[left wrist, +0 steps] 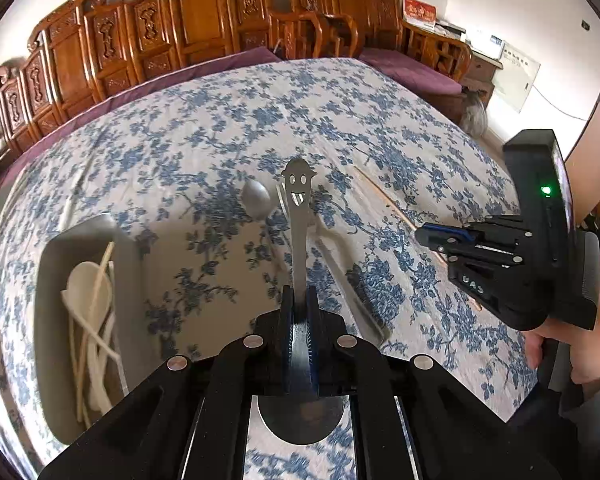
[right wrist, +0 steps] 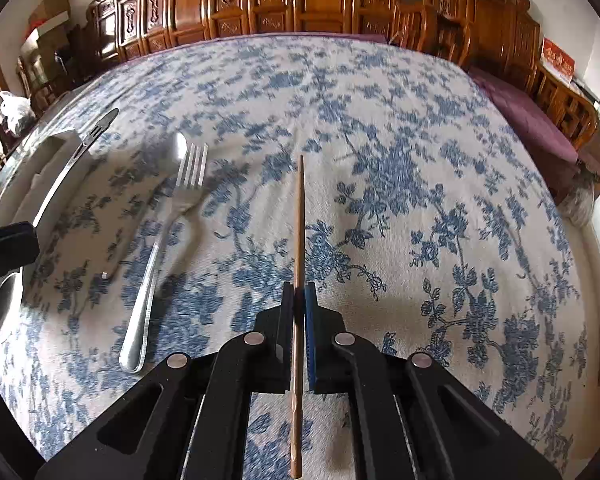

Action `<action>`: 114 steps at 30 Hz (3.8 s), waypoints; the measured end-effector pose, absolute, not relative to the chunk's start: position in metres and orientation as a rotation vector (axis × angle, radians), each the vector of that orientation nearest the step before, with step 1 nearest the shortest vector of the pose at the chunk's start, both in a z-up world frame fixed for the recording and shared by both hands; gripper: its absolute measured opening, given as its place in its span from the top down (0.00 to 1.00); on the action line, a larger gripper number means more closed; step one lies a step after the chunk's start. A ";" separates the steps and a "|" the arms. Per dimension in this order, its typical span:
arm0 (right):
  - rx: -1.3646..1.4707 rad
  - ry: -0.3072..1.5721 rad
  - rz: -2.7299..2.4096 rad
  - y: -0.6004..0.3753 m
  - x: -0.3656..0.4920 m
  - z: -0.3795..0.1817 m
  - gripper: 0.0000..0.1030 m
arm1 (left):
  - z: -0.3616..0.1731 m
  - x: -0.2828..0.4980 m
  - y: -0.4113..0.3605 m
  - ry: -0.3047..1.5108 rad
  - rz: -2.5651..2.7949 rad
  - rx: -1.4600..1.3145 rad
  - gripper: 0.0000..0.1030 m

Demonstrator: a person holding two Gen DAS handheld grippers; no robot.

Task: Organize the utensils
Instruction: 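Grasp the smiley-handled metal spoon with the left tool while the right tool holds the chopstick, then lower the metal spoon into the tray and open the left tool while the right tool carries the chopstick, then lower the chopstick into the tray and open the right tool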

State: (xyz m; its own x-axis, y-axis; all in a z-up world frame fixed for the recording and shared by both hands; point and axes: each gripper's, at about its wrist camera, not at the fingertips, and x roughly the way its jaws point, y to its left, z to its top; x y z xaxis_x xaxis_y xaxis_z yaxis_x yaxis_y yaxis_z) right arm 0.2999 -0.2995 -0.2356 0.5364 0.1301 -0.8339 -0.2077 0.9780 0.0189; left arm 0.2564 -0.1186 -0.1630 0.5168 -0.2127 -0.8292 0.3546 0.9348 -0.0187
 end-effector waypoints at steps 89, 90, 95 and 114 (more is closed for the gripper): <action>-0.038 0.902 0.542 -0.020 0.288 -0.168 0.94 | -0.136 0.195 0.171 0.890 -0.014 -0.080 0.52; -0.032 0.908 0.540 -0.017 0.291 -0.170 0.94 | -0.136 0.195 0.173 0.890 -0.011 -0.084 0.51; -0.021 0.941 0.526 -0.008 0.302 -0.185 0.94 | -0.136 0.195 0.176 0.892 0.000 -0.092 0.48; -0.025 0.913 0.545 -0.028 0.289 -0.186 0.93 | -0.133 0.191 0.162 0.889 -0.026 -0.059 0.48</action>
